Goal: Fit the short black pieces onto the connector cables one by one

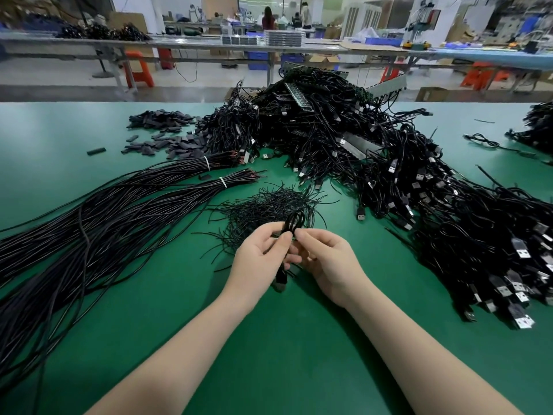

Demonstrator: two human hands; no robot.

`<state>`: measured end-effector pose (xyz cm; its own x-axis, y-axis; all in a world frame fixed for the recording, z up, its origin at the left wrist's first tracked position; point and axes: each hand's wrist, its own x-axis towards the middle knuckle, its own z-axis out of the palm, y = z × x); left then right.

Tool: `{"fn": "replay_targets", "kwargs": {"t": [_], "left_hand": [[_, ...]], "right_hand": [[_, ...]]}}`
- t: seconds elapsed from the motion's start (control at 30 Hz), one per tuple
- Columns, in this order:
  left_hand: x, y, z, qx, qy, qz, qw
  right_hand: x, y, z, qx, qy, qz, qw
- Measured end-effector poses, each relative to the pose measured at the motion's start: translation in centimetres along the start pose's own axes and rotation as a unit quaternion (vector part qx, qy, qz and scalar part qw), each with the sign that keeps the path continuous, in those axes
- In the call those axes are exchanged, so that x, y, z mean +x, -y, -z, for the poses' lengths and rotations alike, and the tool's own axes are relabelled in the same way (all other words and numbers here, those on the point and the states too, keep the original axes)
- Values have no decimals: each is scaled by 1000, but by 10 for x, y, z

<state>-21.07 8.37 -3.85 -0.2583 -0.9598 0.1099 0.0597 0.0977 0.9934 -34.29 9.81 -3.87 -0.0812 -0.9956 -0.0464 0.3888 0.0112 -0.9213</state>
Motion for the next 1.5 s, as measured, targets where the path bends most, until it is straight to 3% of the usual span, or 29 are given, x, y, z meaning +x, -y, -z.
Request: {"fn": "replay_targets", "kwargs": {"t": [0.13,0.3,0.43,0.73,0.97,1.13,1.5], "left_hand": [[3,-5,5,-36,28,69,997],[2,-10,12,-150,118,163,968],[3,-7,15,-200,139,203,948],[5,-4,21,-276,124,207,930],[5,-1,12,-225,59,152,961],[1,3,7,-194,14,109,975],[2,4,13,-234,56,104,965]], "right_hand": [[3,4,10,-24,-5,-16,1000],[5,6,15,-26,58,-41,997],[4,7,15,-37,88,-51,994],[-1,13,9,-113,88,-39,989],[-2,25,3,-162,14,-75,984],[-4,24,-3,-204,-20,-53,977],[-7,33,-5,-210,-1,-54,976]]}}
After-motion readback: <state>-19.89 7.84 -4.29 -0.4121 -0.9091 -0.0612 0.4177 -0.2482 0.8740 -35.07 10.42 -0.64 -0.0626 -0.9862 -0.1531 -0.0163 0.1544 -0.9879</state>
